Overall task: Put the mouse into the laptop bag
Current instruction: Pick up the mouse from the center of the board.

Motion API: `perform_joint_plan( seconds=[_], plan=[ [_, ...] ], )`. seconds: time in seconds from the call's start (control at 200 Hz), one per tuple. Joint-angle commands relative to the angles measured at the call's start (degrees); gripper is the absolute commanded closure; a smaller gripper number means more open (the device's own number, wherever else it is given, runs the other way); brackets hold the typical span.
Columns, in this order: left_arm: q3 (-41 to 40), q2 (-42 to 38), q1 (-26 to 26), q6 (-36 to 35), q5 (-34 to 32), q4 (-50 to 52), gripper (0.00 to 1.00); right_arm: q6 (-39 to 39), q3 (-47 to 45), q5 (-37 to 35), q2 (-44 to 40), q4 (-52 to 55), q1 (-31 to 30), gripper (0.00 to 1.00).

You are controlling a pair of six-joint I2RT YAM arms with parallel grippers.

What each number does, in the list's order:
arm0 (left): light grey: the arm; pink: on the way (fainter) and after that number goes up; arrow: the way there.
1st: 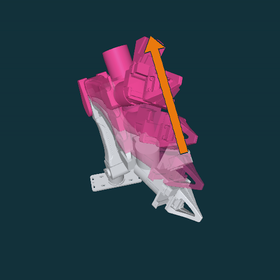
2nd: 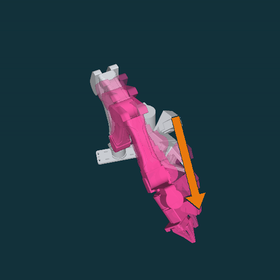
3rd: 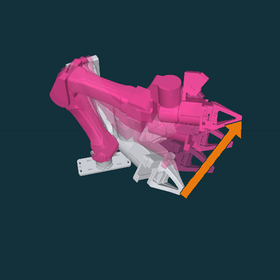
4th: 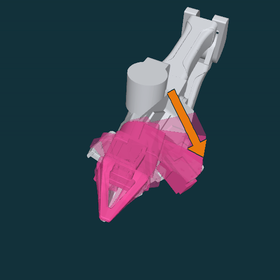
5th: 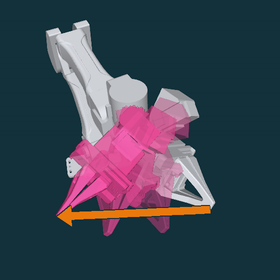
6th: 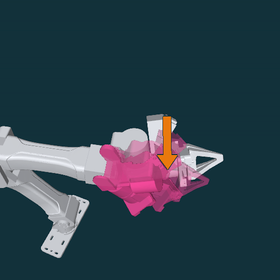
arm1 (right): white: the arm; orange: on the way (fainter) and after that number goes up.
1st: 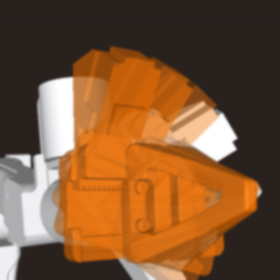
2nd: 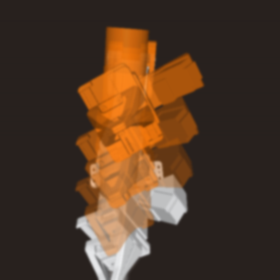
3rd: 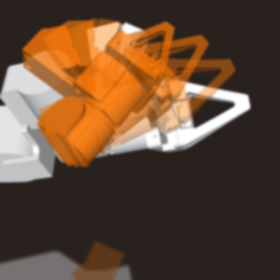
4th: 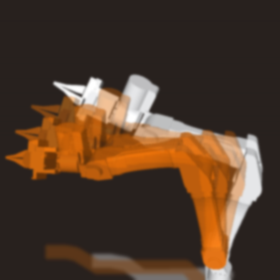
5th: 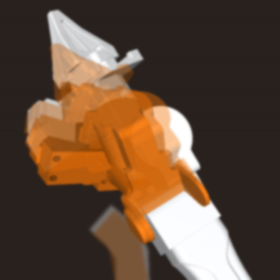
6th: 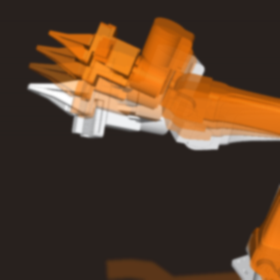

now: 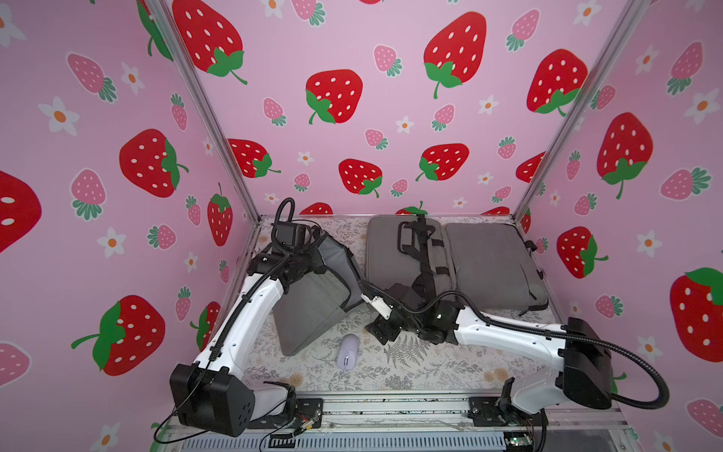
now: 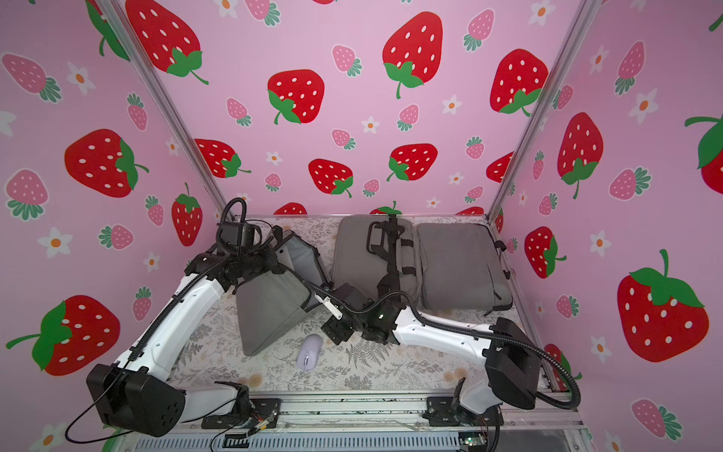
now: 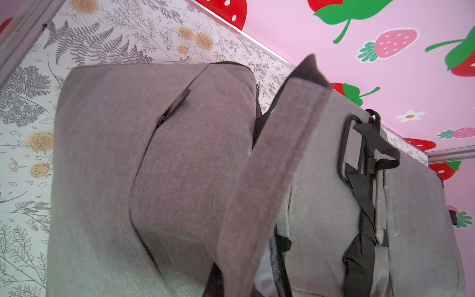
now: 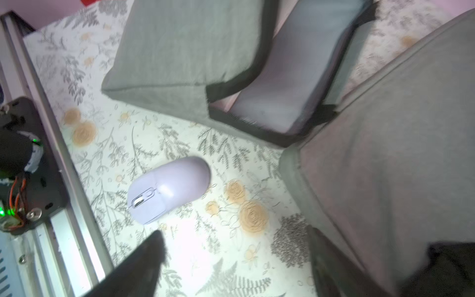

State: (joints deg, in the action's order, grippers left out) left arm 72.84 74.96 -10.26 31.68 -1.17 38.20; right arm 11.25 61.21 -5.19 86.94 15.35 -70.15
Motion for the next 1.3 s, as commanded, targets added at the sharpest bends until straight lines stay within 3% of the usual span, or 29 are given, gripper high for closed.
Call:
perform_joint_plan(
  seconds=[0.0, 0.135, 0.26, 0.535, 0.765, 0.865, 1.136, 1.296],
  plan=[
    [5.03, -3.31, 0.09, -2.21, -0.92, -1.8, 1.0, 0.87, 0.06, -2.12, 4.32, 2.84, -3.64, 0.01],
    [5.73, -3.67, 0.2, -3.93, -0.41, -0.67, 1.0, 2.83, 1.92, -0.06, 9.08, 3.21, -7.27, 0.03],
    [13.0, -0.43, 0.16, -8.08, 0.92, 3.58, 1.0, 4.96, 2.5, 3.3, 11.77, 1.07, -8.32, 0.04],
    [22.82, 5.6, -0.78, -17.12, 6.27, 5.31, 1.0, 3.47, 9.74, 3.26, 19.42, 4.26, -9.55, 0.01],
    [25.93, 8.74, -1.86, -19.29, 3.52, 6.95, 1.0, -1.28, 16.67, 8.93, 26.4, 4.96, -8.9, 0.01],
    [26.55, 9.18, -1.8, -19.73, 1.28, 7.35, 1.0, -1.85, 19.53, 8.11, 27.53, 6.33, -8.84, 0.01],
    [22.64, 7.95, -2.08, -19.79, -6.06, 7.41, 1.0, 6.15, 16.73, 5.65, 22.06, 13.09, -8.41, 0.01],
    [20.15, 6.31, -4.17, -18.72, -12.12, 8.02, 1.0, 10.54, 19.64, 14.49, 24.19, 20.67, -7.83, 0.01]
  ],
)
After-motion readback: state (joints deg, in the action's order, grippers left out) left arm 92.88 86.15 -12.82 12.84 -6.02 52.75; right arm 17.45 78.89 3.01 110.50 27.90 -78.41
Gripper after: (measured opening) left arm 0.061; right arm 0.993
